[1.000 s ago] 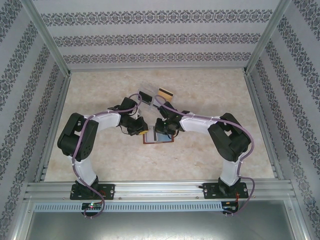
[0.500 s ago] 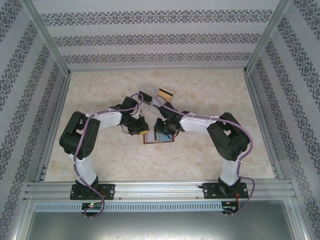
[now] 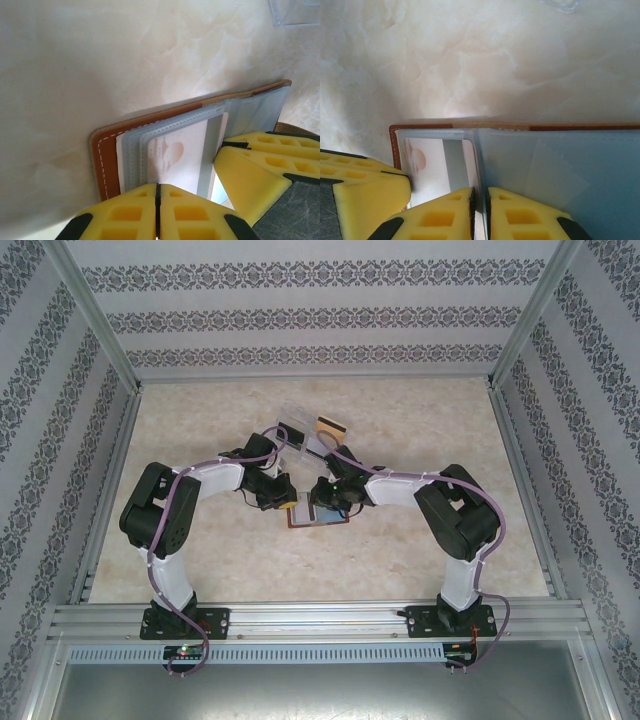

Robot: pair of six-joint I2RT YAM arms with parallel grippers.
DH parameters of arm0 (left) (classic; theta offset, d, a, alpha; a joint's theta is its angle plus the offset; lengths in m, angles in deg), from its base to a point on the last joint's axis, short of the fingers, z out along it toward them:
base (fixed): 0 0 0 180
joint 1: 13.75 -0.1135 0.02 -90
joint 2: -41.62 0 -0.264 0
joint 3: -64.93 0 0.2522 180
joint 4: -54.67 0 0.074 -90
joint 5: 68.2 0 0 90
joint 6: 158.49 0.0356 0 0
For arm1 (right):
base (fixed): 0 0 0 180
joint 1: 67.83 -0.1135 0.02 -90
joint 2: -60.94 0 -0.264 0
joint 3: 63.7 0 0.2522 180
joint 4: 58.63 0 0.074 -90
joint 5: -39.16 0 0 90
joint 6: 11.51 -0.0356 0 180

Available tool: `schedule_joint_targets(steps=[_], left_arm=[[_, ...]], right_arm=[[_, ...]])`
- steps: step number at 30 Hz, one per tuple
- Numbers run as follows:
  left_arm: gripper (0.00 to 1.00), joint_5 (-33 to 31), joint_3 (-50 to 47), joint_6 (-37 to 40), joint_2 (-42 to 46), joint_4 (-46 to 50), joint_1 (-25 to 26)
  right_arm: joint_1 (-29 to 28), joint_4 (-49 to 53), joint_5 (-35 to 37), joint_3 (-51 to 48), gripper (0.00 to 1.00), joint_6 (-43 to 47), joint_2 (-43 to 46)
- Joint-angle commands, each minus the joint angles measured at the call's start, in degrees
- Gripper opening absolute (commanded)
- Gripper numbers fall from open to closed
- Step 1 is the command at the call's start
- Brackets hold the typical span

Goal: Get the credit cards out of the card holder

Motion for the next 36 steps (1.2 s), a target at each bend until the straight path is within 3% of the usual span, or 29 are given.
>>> schedule_joint_targets(steps=[1,12,16,26,29,36], left_arm=[[0.10,-1.7,-0.4,1.8,-3.0,3.5,0.5],[0.08,-2.4,-0.4,2.2,-3.8,3.8,0.5],[0.10,-2.3,-0.3,2.2,-3.7,3.8,0.5],[0.23,-1.4,0.3,1.1,-1.0,3.7,0.4],[0.23,0.1,0.8,1.0,-0.4,3.6,0.5],[0.20,-0.5,1.3,1.0,3.9,5.6,0.5]], right_arm=[[0.2,-3.7,-1.9,-1.6,0.16,-0.9,0.5],[0.5,-7.3,-2.7,-4.0,0.13,-0.7,3.2],[0.5,-7.5,-2.1,-4.8,0.07,-0.4,4.4],[0.7,-5.8,6.2,-8.1,0.02,0.8,8.6],[0.7,-6.0,4.6,-7.8,0.04,0.7,8.2],[0.2,-7.1,-0.2,-6.6,0.22,-0.4,6.5]])
